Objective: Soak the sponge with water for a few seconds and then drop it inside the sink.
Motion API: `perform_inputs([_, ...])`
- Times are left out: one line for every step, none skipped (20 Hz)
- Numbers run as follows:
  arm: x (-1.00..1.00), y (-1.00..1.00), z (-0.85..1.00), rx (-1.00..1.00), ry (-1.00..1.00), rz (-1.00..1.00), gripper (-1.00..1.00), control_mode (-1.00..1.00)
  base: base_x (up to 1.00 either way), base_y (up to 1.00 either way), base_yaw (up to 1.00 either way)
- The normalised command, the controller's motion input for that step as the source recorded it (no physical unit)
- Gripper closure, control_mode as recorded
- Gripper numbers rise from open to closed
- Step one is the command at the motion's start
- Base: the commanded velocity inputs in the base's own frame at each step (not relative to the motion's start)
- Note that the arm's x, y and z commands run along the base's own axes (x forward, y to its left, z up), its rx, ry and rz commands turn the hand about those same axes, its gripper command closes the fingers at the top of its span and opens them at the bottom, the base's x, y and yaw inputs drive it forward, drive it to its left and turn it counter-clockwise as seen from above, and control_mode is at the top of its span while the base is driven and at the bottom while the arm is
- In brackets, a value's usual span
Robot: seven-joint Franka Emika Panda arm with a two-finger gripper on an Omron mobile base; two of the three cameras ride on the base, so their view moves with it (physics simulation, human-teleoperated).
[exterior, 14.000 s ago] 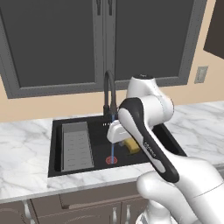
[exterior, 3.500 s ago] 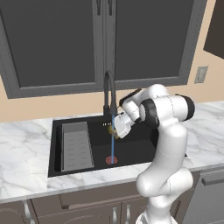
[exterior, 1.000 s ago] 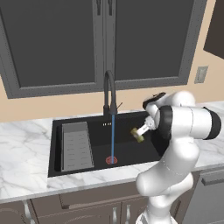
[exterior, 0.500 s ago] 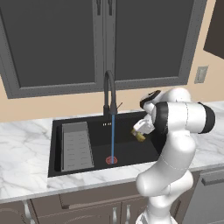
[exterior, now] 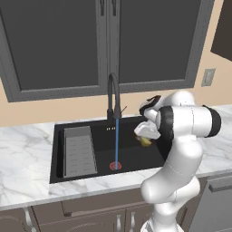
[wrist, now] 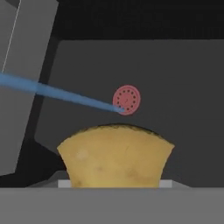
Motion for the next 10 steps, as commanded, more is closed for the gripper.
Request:
perform_inputs([0.0, 0.0, -0.09, -0.2, 0.0, -0.17, 1.0, -1.0, 0.0, 0.0, 0.0])
perform_inputs([0.0, 0.0, -0.07, -0.21, 0.0, -0.16, 1.0, -1.0, 0.0, 0.0, 0.0])
perform_inputs([0.0, 0.0, -0.08, -0.21, 0.0, -0.16, 1.0, -1.0, 0.0, 0.0, 0.0])
perform_inputs([0.01, 0.0, -0.09, -0.22, 0.0, -0.15, 1.0, -1.0, 0.0, 0.0, 0.0])
perform_inputs([0.04, 0.0, -0.16, -0.22, 0.0, -0.14, 1.0, -1.0, 0.0, 0.0, 0.0])
perform_inputs([0.09, 0.0, -0.27, -0.21, 0.0, -0.14, 1.0, -1.0, 0.0, 0.0, 0.0])
perform_inputs([0.13, 0.0, -0.41, -0.2, 0.0, -0.13, 1.0, -1.0, 0.0, 0.0, 0.0])
perform_inputs([0.09, 0.0, -0.43, -0.21, 0.0, -0.13, 1.0, -1.0, 0.0, 0.0, 0.0])
perform_inputs([0.09, 0.0, -0.47, -0.19, 0.0, -0.13, 1.0, -1.0, 0.0, 0.0, 0.0])
perform_inputs([0.08, 0.0, -0.49, -0.18, -0.01, -0.13, 1.0, -1.0, 0.0, 0.0, 0.0])
